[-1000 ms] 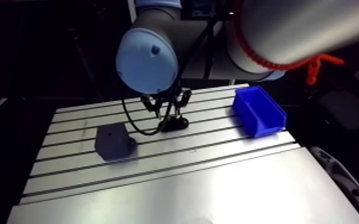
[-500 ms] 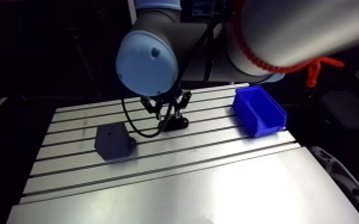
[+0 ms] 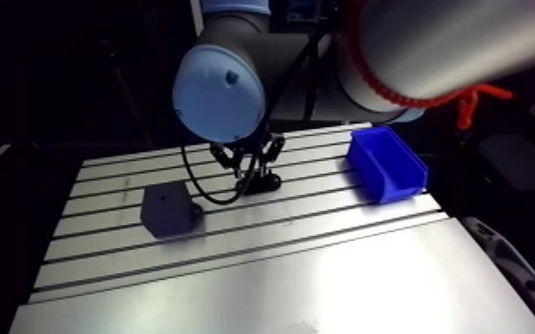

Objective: Pick up the M10 bolt and insert it into the hole until fully seated.

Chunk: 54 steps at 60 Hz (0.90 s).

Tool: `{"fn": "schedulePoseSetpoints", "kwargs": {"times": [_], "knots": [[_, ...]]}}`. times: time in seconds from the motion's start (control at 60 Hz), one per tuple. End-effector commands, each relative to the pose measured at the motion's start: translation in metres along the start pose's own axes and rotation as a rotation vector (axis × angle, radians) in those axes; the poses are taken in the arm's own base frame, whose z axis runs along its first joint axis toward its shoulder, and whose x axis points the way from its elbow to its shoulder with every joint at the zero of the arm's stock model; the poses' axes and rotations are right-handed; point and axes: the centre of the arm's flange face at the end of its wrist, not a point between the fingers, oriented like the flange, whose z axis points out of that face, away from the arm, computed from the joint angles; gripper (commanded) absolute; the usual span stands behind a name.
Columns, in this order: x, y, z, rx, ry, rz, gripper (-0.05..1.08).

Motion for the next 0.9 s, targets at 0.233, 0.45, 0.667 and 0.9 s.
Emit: {"fn": "schedulePoseSetpoints", "kwargs": {"times": [0.233, 0.45, 0.667, 0.9], "knots": [[0.0046, 0.0011, 0.0033, -0.006, 0.027, -0.006, 0.54], [0.0062, 0.0013, 0.0035, -0.005, 0.027, -0.006, 0.56], [0.0061, 0.0011, 0.0028, -0.003, 0.028, -0.006, 0.56], [0.0035, -0.0004, 0.0037, -0.002, 0.022, -0.007, 0.56]]}}
